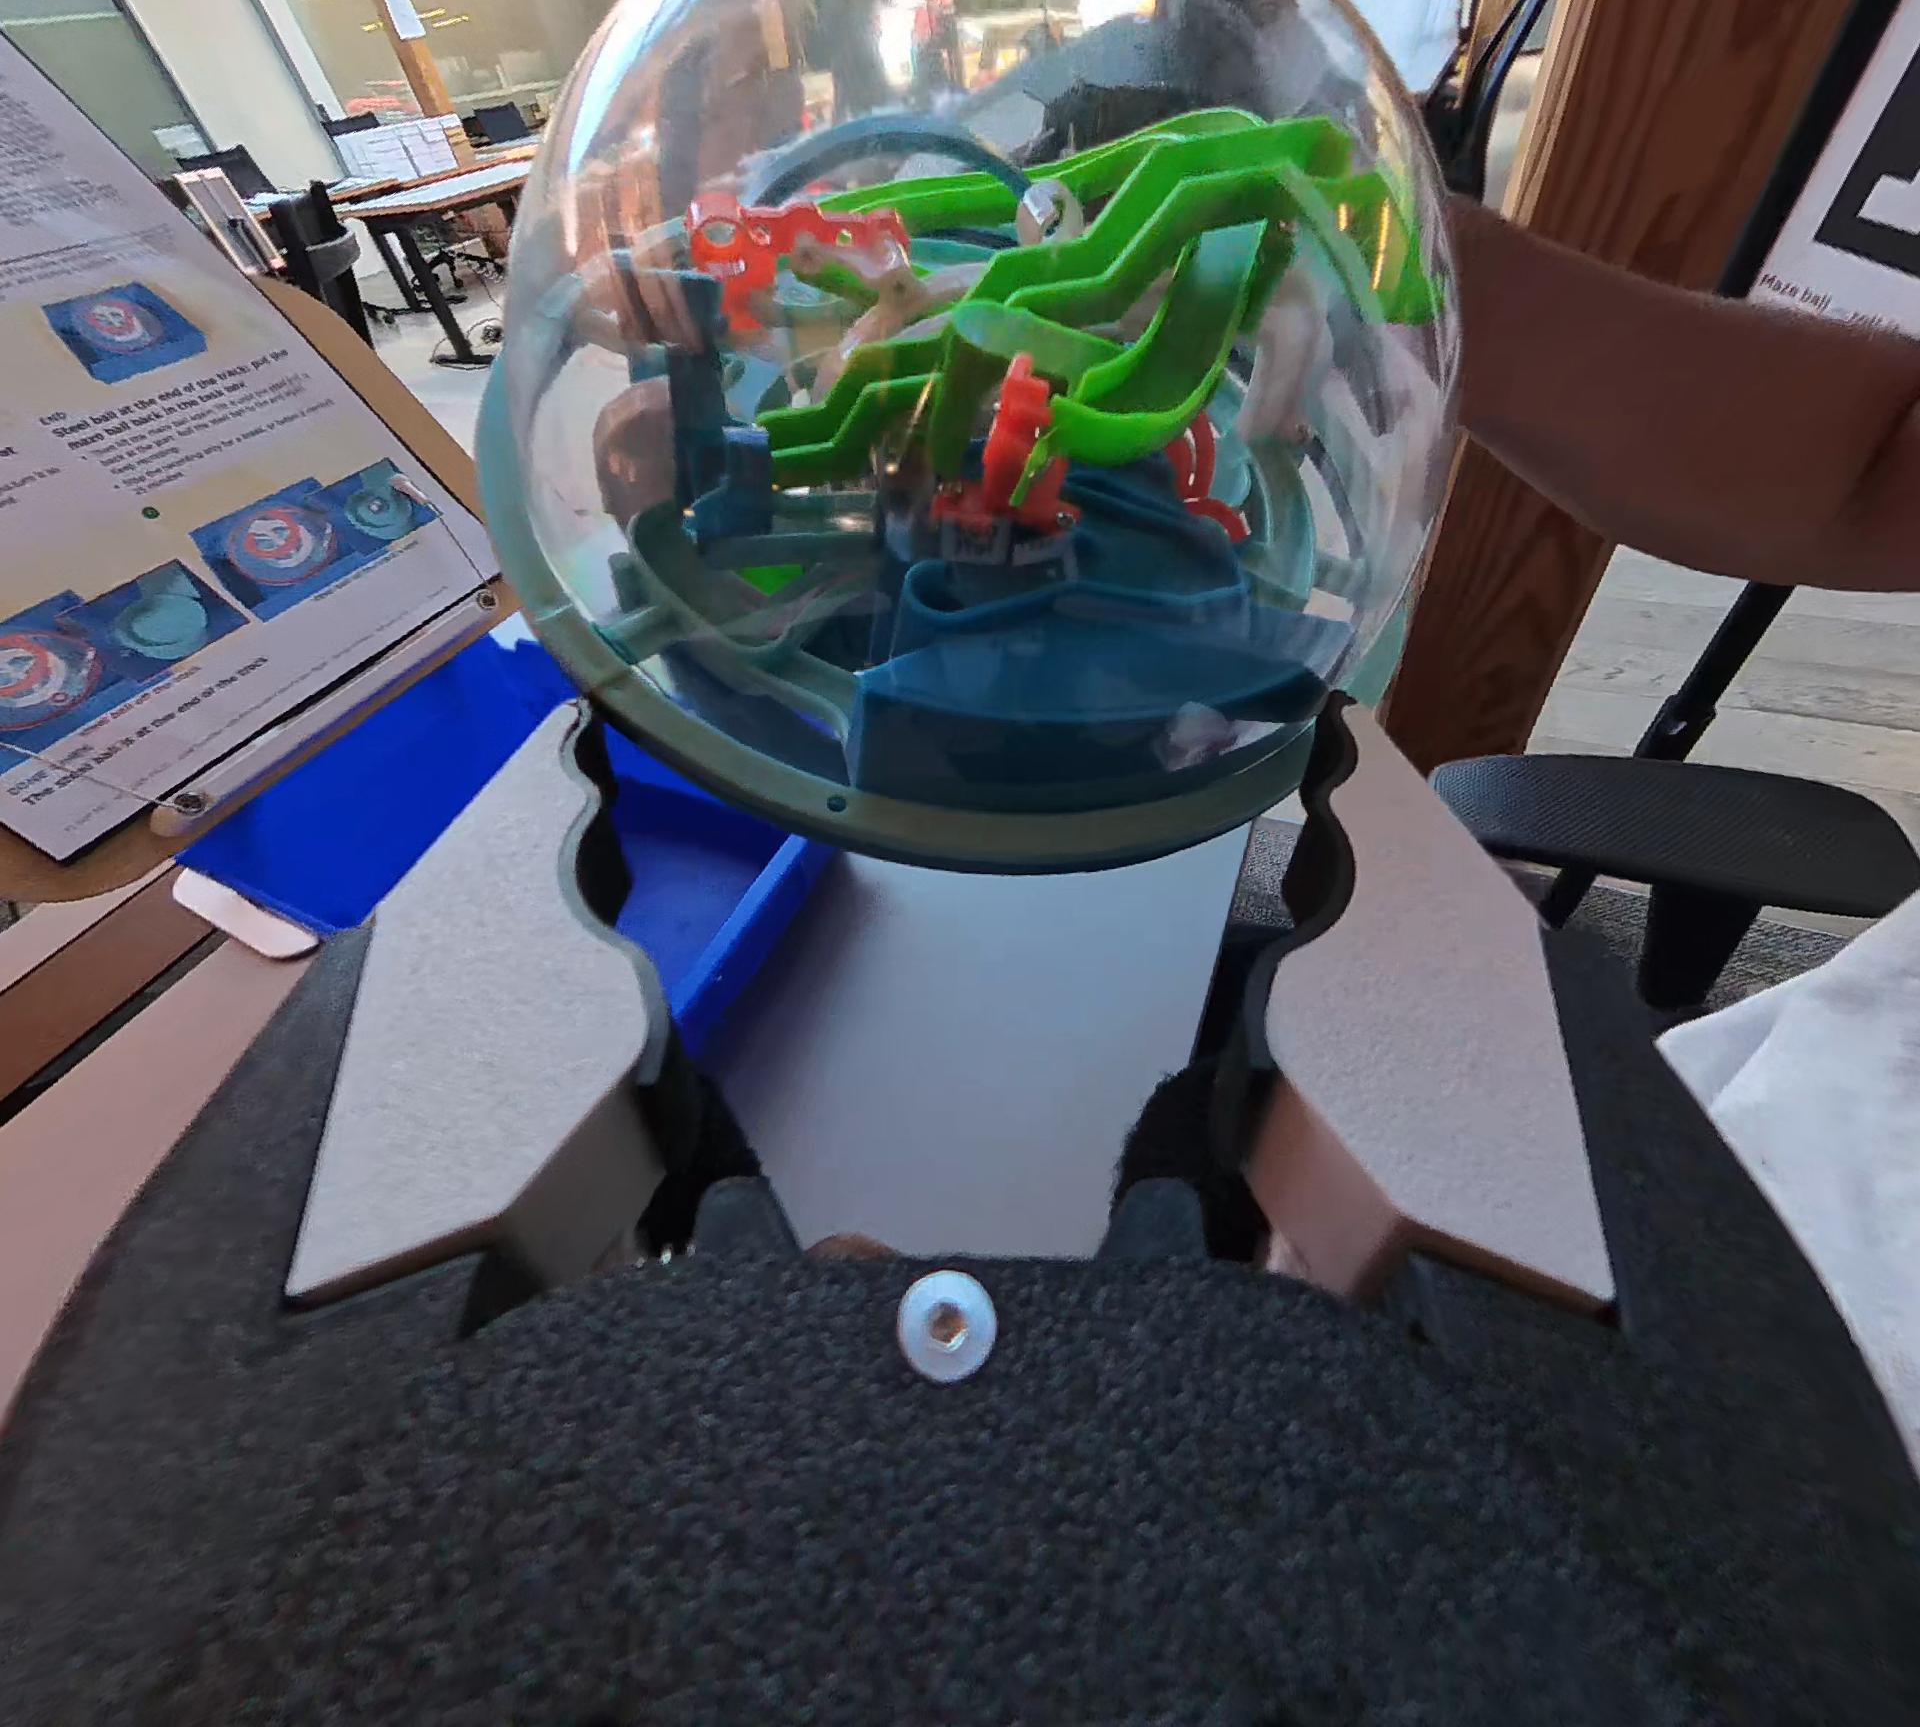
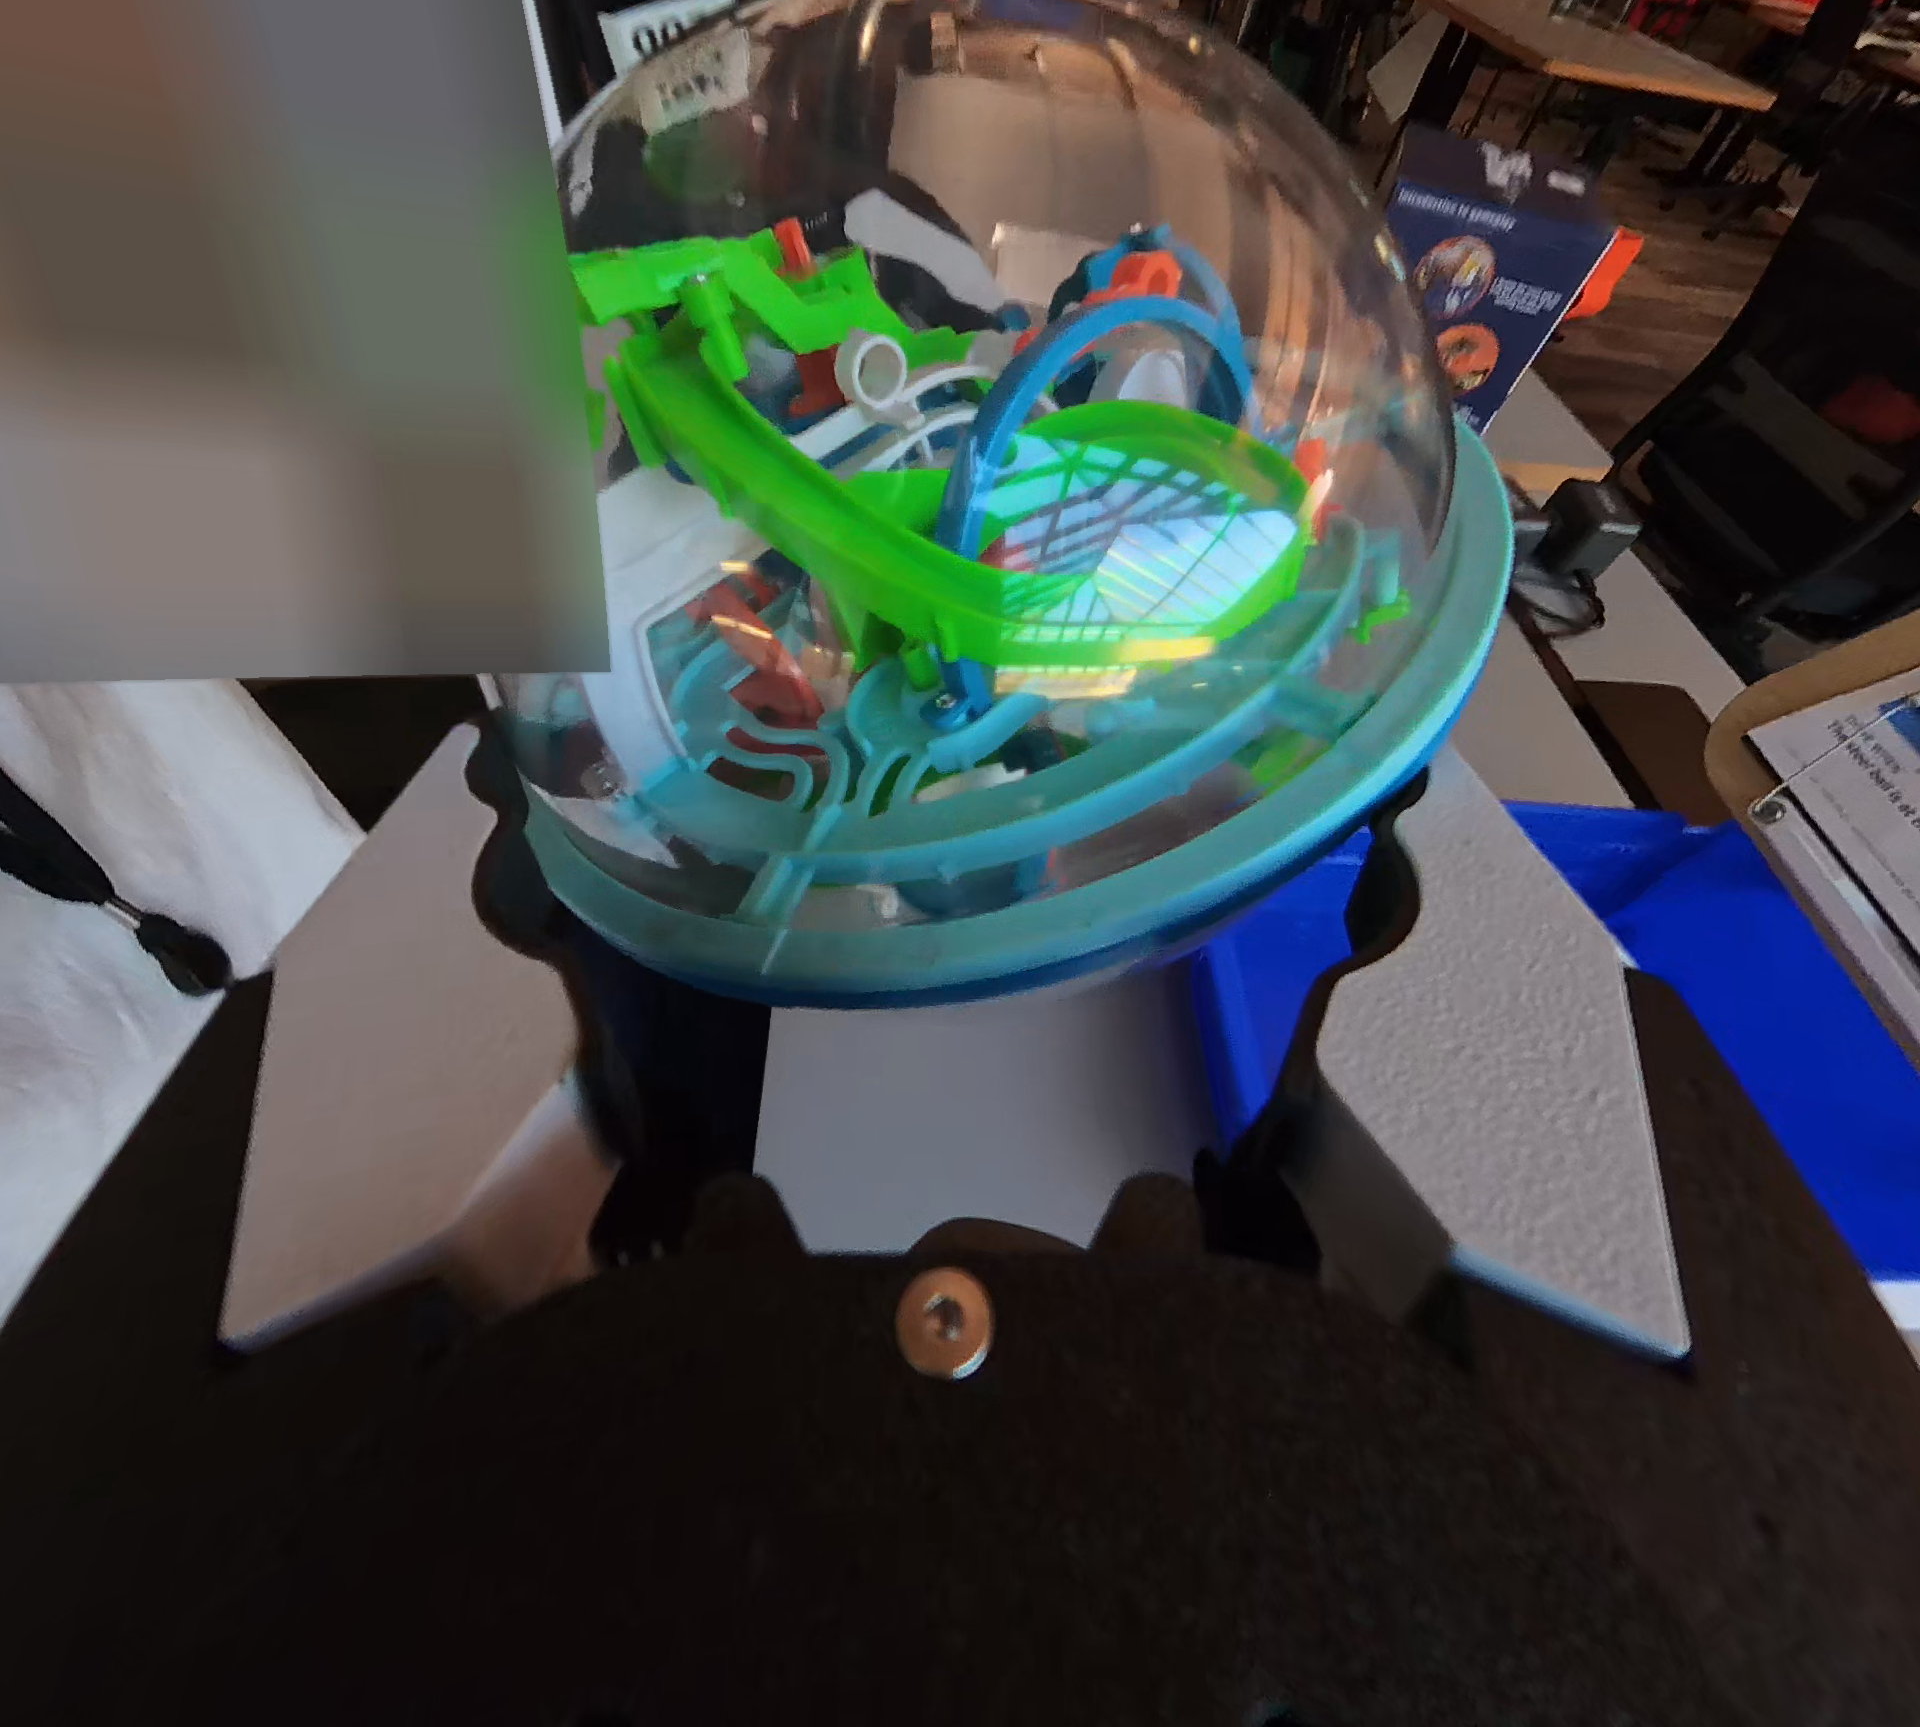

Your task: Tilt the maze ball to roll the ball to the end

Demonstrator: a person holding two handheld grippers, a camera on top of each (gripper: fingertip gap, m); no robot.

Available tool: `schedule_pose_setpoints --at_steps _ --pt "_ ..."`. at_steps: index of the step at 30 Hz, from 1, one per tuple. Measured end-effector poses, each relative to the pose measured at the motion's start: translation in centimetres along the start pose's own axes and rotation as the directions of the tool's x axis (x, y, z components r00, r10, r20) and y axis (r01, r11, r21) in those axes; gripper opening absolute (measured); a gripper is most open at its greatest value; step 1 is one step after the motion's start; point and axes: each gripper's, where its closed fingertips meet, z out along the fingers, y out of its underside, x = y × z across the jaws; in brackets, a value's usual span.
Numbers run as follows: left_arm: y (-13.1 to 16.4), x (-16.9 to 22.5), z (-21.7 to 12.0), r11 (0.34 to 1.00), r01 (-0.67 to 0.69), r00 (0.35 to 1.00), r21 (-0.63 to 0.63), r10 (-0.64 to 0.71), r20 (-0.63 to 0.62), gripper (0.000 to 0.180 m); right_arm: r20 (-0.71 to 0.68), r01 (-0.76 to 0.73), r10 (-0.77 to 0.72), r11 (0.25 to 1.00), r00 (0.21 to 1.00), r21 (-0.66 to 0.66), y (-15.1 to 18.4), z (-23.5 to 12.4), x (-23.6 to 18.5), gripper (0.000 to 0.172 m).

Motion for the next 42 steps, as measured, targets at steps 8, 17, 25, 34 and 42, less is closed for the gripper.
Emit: schedule_pose_setpoints --at_steps 8,17,25,34,42 --pt "6.7 0.5 1.2 0.996 0.01 1.0 -0.091 -0.007 0.03 0.129 0.031 -0.025 0.028 0.994 0.999 -0.103 7.1 2.2 -0.2 0.153" --pt "14.6 0.5 1.7 0.985 0.022 0.997 -0.17 -0.009 0.079 0.129 0.09 -0.025 0.037 0.991 0.995 -0.133 14.7 6.3 -0.2 0.154" --pt "17.5 -0.1 2.1 0.983 0.018 0.995 -0.181 0.0 0.098 0.129 0.097 -0.011 0.023 0.993 0.995 -0.118 17.5 8.0 0.4 0.153" --pt "19.4 -0.5 2.3 0.975 0.005 0.993 -0.223 0.022 0.119 0.129 0.112 -0.002 0.019 0.988 0.994 -0.151 19.7 9.0 0.8 0.153" --pt "20.2 -0.3 2.8 0.974 0.01 0.994 -0.225 0.014 0.106 0.13 0.113 -0.029 0.043 0.992 0.993 -0.125 20.9 9.2 0.7 0.153"
